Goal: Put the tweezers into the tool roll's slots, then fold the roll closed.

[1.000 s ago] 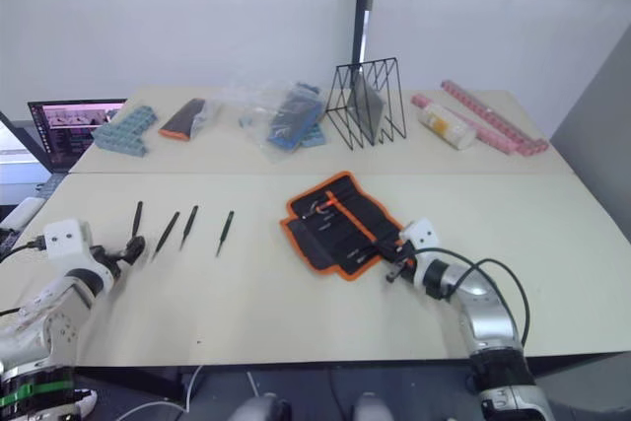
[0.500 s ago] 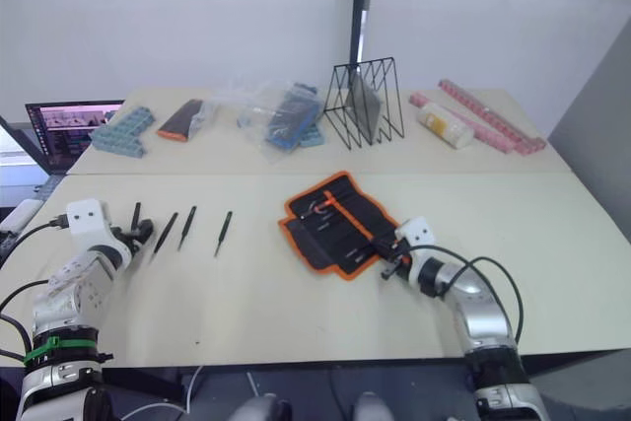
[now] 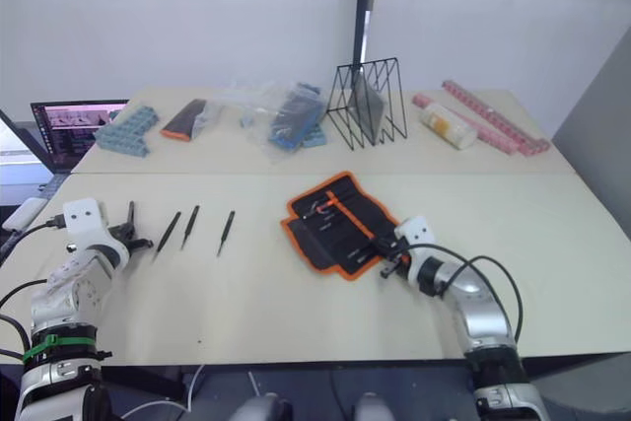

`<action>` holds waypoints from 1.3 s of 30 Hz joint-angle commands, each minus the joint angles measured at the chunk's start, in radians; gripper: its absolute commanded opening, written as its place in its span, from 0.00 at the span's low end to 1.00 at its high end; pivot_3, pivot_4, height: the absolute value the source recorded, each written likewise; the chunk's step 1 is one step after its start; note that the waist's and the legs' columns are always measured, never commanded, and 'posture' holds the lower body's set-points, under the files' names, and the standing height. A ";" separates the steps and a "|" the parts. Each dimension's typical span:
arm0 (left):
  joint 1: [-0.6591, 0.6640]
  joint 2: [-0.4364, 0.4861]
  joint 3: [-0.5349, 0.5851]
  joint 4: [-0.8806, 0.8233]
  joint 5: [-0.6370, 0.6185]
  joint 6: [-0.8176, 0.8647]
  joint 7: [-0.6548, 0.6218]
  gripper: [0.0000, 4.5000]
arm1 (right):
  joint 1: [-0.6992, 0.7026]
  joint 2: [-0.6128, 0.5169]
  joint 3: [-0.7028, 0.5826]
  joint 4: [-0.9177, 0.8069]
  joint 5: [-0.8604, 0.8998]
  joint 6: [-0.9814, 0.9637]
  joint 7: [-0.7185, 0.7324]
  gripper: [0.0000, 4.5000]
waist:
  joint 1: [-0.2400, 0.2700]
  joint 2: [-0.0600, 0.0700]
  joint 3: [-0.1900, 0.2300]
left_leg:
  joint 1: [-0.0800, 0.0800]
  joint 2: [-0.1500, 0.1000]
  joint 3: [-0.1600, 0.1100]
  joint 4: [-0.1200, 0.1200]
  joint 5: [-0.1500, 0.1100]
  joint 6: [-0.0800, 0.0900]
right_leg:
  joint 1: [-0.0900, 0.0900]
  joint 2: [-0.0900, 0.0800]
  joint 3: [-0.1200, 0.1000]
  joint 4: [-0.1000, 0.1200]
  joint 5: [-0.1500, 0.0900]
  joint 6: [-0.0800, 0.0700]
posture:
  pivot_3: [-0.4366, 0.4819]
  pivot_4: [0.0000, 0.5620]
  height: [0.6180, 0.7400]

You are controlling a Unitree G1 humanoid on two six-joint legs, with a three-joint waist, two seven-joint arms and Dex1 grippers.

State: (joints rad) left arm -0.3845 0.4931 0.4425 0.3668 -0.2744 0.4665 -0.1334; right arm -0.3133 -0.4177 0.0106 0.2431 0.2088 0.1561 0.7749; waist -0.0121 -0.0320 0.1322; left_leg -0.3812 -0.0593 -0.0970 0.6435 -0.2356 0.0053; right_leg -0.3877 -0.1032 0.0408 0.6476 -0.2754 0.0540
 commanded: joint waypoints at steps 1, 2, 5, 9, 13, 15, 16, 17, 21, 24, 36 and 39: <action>0.016 0.047 0.020 -0.029 0.009 -0.034 -0.018 0.01 | 0.003 0.004 0.011 0.032 -0.019 0.002 -0.012 0.00 | -0.002 0.000 0.000 | -0.001 0.001 0.000 0.000 0.000 0.000 | -0.001 0.001 0.000 0.000 0.000 0.000 | 0.48 0.27 1.00; 0.021 0.059 0.015 -0.042 0.008 -0.041 -0.032 0.01 | 0.001 0.006 0.009 0.034 -0.018 -0.002 -0.014 0.00 | -0.002 0.000 0.000 | -0.001 0.001 0.000 0.000 0.000 0.000 | -0.001 0.001 0.000 0.000 0.000 0.000 | 0.48 0.27 1.00; 0.025 0.087 -0.008 -0.085 0.006 -0.056 -0.077 0.01 | -0.003 0.012 -0.003 0.034 -0.011 -0.016 -0.025 0.00 | -0.001 0.000 0.000 | -0.001 0.001 0.000 0.000 0.000 0.000 | -0.001 0.001 0.000 0.000 0.000 0.000 | 0.48 0.27 1.00; 0.023 0.119 -0.069 -0.191 0.017 -0.086 -0.153 0.01 | -0.007 0.009 -0.017 0.004 -0.002 -0.013 -0.039 0.00 | 0.004 0.001 0.001 | -0.002 0.000 0.000 0.000 0.000 -0.001 | -0.001 -0.001 0.000 0.000 0.000 0.000 | 0.48 0.27 1.00; -0.006 0.143 -0.164 -0.329 -0.013 -0.038 -0.269 0.01 | -0.016 0.007 -0.023 -0.024 0.000 0.003 -0.051 0.00 | 0.006 0.003 0.003 | -0.004 -0.001 0.000 0.000 0.000 -0.001 | -0.002 -0.002 0.000 -0.001 0.000 0.000 | 0.48 0.27 1.00; -0.017 0.150 -0.213 -0.399 -0.051 0.027 -0.332 0.01 | -0.017 0.003 -0.021 -0.026 -0.006 0.002 -0.054 0.00 | 0.004 0.005 0.004 | -0.005 -0.001 0.000 0.000 0.000 -0.001 | -0.003 -0.002 0.000 -0.001 0.000 0.000 | 0.48 0.27 1.00; -0.026 0.155 -0.255 -0.443 -0.067 0.075 -0.370 0.01 | -0.017 0.002 -0.022 -0.025 -0.007 0.000 -0.057 0.00 | 0.002 0.005 0.004 | -0.005 -0.001 0.000 0.000 0.000 -0.001 | -0.003 -0.002 0.000 -0.001 0.000 0.000 | 0.48 0.27 1.00; -0.035 0.159 -0.295 -0.480 -0.072 0.108 -0.399 0.01 | -0.017 0.002 -0.025 -0.023 -0.009 -0.004 -0.062 0.00 | 0.001 0.005 0.004 | -0.006 -0.001 0.000 0.000 0.000 -0.001 | -0.004 -0.001 0.000 0.000 0.000 0.000 | 0.48 0.27 1.00; -0.097 0.150 -0.384 -0.560 -0.113 0.235 -0.458 0.01 | -0.013 0.004 -0.032 -0.022 -0.007 -0.006 -0.078 0.00 | -0.001 0.006 0.004 | -0.007 -0.002 0.000 0.000 0.000 0.000 | -0.004 -0.001 0.000 0.000 0.000 0.000 | 0.48 0.27 1.00; -0.183 0.130 -0.445 -0.590 -0.175 0.382 -0.494 0.01 | -0.002 0.003 -0.026 -0.026 -0.010 -0.007 -0.079 0.00 | 0.000 0.006 0.005 | -0.007 0.000 0.000 0.000 0.001 0.000 | -0.005 0.001 0.000 0.000 0.000 0.000 | 0.48 0.27 1.00; -0.521 0.040 -0.751 -0.459 -0.123 0.702 -0.544 0.01 | 0.032 0.009 -0.019 -0.117 -0.021 0.031 -0.129 0.00 | -0.002 0.007 0.008 | -0.007 0.000 0.000 0.001 0.001 0.000 | -0.004 0.003 0.000 0.000 0.000 0.000 | 0.48 0.27 1.00; -0.567 -0.002 -0.789 -0.377 -0.095 0.696 -0.549 0.01 | 0.037 0.018 -0.010 -0.126 -0.030 0.037 -0.142 0.00 | -0.002 0.007 0.008 | -0.007 0.000 0.000 0.001 0.001 0.000 | -0.004 0.004 0.000 0.000 0.000 0.000 | 0.48 0.27 1.00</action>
State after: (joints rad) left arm -0.9224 0.4967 -0.3354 -0.0271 -0.3862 1.1675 -0.6725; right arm -0.2842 -0.3994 0.0028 0.1433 0.1881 0.1854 0.6475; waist -0.0146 -0.0245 0.1401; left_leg -0.3880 -0.0596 -0.0971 0.6445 -0.2348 0.0051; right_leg -0.3917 -0.0992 0.0405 0.6476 -0.2757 0.0545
